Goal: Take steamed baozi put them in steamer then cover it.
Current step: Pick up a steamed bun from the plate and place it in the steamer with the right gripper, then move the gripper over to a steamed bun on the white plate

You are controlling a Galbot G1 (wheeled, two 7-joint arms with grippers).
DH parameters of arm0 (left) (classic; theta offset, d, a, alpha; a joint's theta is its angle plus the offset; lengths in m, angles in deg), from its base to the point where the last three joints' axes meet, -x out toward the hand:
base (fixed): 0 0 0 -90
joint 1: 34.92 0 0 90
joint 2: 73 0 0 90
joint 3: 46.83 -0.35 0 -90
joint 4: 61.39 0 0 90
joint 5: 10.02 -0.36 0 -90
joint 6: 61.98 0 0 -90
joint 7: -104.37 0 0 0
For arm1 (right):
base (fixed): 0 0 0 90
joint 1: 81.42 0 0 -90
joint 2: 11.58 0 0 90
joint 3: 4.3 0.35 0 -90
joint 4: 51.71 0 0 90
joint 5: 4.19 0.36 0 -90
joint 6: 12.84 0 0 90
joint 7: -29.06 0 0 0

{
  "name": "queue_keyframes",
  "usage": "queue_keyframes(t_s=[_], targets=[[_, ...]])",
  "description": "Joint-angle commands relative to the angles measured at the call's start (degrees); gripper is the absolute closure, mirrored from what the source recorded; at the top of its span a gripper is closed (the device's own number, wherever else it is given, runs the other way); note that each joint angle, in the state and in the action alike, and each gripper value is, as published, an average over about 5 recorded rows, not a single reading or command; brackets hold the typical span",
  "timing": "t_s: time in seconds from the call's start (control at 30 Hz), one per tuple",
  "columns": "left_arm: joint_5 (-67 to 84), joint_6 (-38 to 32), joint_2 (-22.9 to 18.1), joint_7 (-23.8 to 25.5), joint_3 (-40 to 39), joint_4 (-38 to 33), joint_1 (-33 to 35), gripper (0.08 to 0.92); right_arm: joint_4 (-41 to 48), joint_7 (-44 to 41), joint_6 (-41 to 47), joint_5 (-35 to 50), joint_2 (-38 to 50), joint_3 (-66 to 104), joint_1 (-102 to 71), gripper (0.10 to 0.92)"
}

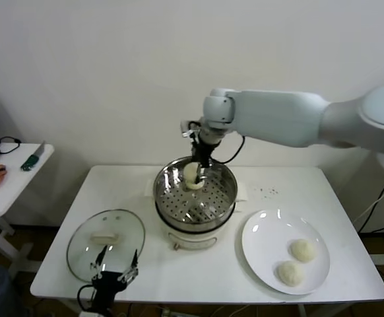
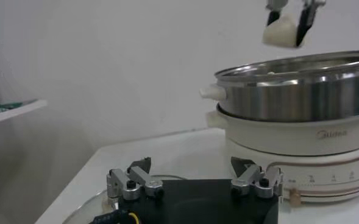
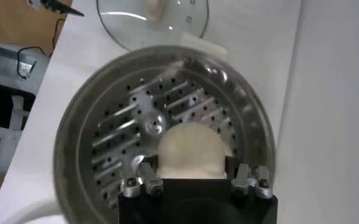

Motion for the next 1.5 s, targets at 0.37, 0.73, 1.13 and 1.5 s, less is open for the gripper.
queue_keyframes(t_s=[0.37,0.73,1.13,1.5], targets=[[-0.36,-0.02,0.07,0.06,-0.18,0.85,-1.17,0.177,9.07,-0.18,0.03,-1.47,-10.37,0.37,-10.47,0.33],[-0.4,0.01,-0.08,0.03,-0.28,1.33,-1.34,0.177,8.63,-0.53,0.2,-2.89,-9.29,0.55,-10.35,0.222],[-0.46,0.09,-0.08,-0.13,-0.39,1.38,-1.19,0.177,-4.02,-2.09,-0.53,-2.92,3.14,0.19,1.64,0.202],[-1.0,1.21,0.47,-0.25,-0.29,1.33,-2.01,0.177,-25.04,-3.42,-2.19,-8.55,27.41,-6.13,13.37,0.203]])
